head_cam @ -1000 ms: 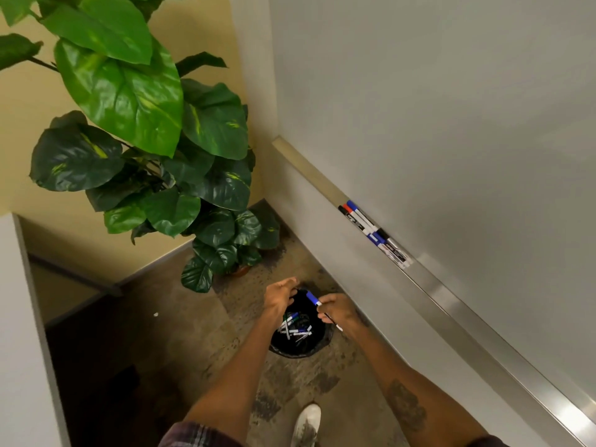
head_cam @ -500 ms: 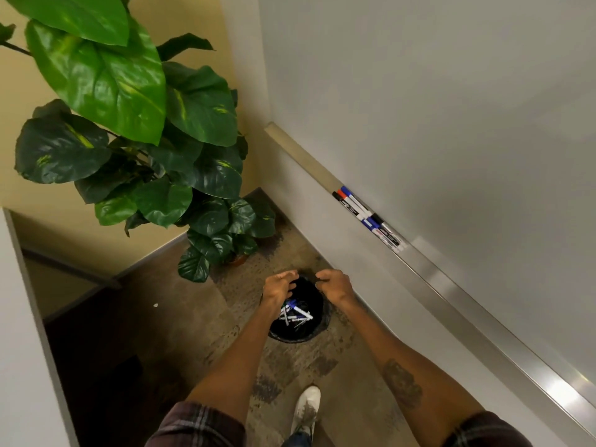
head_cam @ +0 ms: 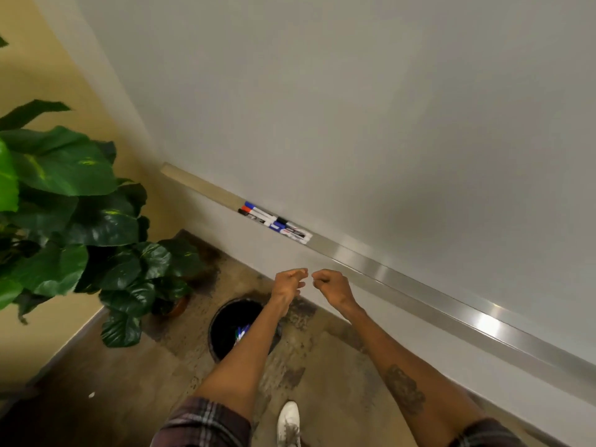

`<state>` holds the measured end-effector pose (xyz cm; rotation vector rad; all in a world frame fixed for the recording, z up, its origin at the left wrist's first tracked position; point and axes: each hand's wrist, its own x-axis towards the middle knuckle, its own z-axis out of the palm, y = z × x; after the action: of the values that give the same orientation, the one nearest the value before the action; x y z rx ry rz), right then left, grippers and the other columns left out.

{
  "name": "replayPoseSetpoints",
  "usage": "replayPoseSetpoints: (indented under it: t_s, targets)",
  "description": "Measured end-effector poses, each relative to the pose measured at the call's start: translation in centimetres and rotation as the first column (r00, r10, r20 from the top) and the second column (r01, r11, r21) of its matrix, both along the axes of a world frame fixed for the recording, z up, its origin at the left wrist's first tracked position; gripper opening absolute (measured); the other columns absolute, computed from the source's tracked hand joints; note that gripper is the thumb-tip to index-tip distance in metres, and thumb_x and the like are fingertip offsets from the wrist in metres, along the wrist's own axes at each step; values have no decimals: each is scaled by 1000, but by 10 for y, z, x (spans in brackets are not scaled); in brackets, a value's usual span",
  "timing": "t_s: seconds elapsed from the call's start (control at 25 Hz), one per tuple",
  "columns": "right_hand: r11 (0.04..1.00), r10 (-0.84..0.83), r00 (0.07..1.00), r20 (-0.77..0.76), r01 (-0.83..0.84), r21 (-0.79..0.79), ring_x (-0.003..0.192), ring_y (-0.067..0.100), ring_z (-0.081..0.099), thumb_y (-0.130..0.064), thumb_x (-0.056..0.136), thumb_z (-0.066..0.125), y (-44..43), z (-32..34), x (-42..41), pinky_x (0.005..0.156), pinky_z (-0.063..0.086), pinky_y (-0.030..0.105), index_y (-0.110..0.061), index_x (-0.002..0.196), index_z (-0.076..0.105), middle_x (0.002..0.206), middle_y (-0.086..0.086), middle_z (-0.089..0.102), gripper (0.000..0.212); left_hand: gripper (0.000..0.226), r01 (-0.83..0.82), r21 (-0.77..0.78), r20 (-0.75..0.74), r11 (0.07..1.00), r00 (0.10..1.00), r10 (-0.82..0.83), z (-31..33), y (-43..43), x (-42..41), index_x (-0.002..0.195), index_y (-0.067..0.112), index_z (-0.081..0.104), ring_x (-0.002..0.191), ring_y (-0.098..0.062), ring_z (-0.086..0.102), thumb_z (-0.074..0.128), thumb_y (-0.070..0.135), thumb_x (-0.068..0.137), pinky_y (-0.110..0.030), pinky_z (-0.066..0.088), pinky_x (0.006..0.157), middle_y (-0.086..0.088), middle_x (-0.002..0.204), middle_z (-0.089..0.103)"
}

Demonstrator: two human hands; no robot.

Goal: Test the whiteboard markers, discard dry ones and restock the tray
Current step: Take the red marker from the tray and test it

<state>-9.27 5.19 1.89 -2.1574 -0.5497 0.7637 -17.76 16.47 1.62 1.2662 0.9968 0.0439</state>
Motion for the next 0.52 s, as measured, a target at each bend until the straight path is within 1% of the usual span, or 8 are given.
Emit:
replayPoseSetpoints:
  t_s: [0.04, 0.12, 0.24, 0.36, 0.52]
  targets:
    - [1000, -24, 999, 20, 24, 10, 100, 18, 65, -9, 92, 60, -16, 5, 9, 91, 50, 26, -11, 110, 74, 113, 2, 71, 23, 27, 31, 18, 3, 999, 1000, -31, 3, -13, 11, 121, 14, 69, 106, -21, 66, 56, 22, 100, -31, 53, 91, -1, 119, 70]
    - [997, -76, 996, 44, 75, 23, 102, 17, 65, -10, 92, 59, -50, 13, 26, 94, 49, 27, -11, 110, 74, 114, 2, 72, 23, 25, 83, 48, 15, 995, 996, -84, 9, -40, 34, 119, 15, 71, 104, -22, 67, 58, 23, 98, -33, 54, 93, -2, 119, 70]
    - [985, -166, 983, 80, 163, 51, 103, 18, 65, -12, 91, 60, -111, 24, 51, 93, 48, 28, -10, 109, 75, 112, 3, 73, 23, 28, 170, 77, 25, 982, 985, -172, 19, -90, 68, 120, 13, 70, 99, -21, 67, 60, 24, 97, -32, 53, 87, -5, 119, 69]
    - [955, -288, 954, 80, 281, 91, 103, 20, 66, -10, 91, 61, -177, 32, 72, 93, 48, 29, -6, 109, 74, 111, 6, 73, 22, 29, 264, 88, 48, 961, 962, -268, 30, -146, 101, 124, 13, 67, 94, -18, 66, 60, 24, 98, -32, 51, 84, -3, 120, 67]
    - [909, -414, 905, 94, 407, 88, 106, 20, 65, -10, 92, 60, -267, 35, 98, 94, 47, 28, -8, 111, 72, 113, 6, 72, 23, 30, 389, 114, 62, 914, 916, -397, 33, -226, 139, 126, 15, 64, 99, -20, 67, 58, 25, 99, -29, 51, 83, -2, 121, 66]
